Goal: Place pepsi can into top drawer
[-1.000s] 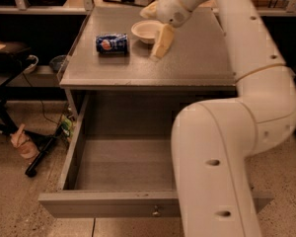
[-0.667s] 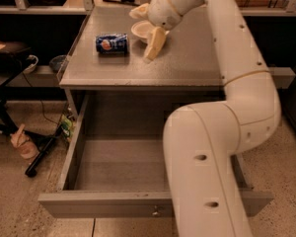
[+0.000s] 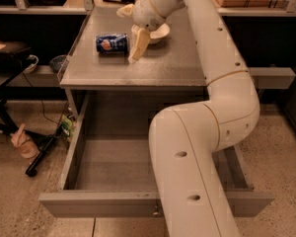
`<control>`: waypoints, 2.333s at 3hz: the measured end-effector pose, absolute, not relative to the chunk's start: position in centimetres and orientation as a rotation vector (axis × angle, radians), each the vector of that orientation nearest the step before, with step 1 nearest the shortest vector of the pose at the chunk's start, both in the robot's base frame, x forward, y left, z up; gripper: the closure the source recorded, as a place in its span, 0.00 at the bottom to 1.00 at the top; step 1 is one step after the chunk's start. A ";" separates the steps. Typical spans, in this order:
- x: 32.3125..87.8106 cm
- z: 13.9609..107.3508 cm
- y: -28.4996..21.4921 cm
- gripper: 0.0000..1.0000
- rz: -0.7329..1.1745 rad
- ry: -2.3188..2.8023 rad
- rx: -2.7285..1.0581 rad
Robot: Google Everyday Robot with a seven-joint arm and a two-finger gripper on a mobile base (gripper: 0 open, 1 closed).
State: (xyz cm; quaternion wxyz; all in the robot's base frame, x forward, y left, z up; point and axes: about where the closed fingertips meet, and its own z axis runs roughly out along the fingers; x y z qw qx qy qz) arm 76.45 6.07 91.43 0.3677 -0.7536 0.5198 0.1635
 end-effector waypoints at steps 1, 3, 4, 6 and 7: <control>78.5 90.0 7.3 0.00 0.352 1.397 -1.927; 80.0 86.0 9.1 0.00 0.311 1.524 -1.961; 79.6 84.3 9.9 0.00 0.331 1.562 -2.002; 79.5 84.2 10.0 0.39 0.332 1.565 -2.005; 79.5 84.2 10.0 0.63 0.332 1.565 -2.005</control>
Offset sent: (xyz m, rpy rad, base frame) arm 0.1829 0.0079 0.0177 -0.1687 0.0214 -0.1430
